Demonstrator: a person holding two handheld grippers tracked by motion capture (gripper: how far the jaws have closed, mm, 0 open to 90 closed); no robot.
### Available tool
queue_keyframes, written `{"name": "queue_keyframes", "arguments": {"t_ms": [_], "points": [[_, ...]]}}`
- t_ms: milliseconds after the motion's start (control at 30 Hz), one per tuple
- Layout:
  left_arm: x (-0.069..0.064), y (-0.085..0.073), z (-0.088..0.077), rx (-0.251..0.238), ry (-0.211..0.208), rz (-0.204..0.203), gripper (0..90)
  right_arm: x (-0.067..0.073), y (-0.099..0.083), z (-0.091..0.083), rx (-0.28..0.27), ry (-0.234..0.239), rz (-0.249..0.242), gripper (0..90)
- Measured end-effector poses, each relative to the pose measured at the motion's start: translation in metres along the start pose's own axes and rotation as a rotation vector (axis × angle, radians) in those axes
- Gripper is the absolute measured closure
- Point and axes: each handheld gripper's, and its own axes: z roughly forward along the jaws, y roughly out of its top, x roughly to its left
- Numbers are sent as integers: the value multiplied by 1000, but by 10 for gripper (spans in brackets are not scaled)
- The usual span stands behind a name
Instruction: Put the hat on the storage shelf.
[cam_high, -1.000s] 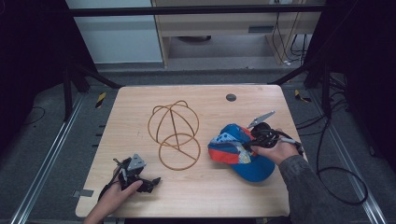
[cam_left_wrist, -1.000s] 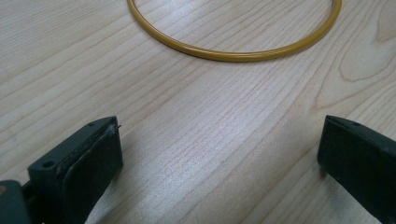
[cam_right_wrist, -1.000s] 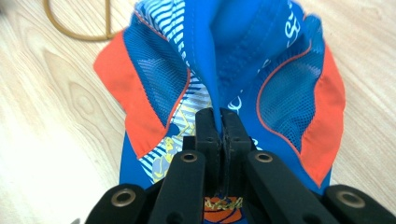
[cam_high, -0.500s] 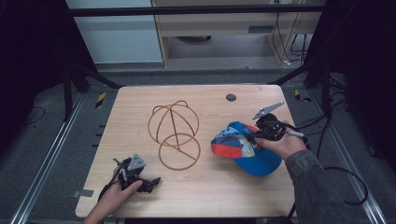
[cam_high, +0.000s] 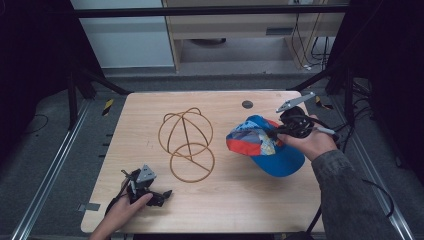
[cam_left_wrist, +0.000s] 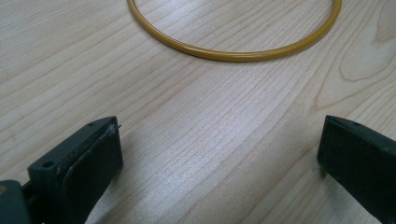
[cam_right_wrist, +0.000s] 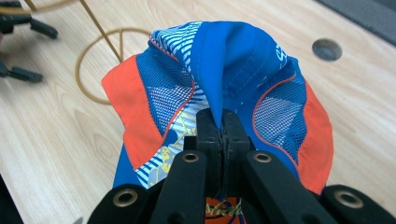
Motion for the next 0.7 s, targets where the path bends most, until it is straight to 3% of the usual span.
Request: {"name": "queue_keyframes", "arguments": {"t_ms": [700], "points": [[0,0,0,-4,1,-4,0,14,31,-39,-143,-29,-43,890]]}}
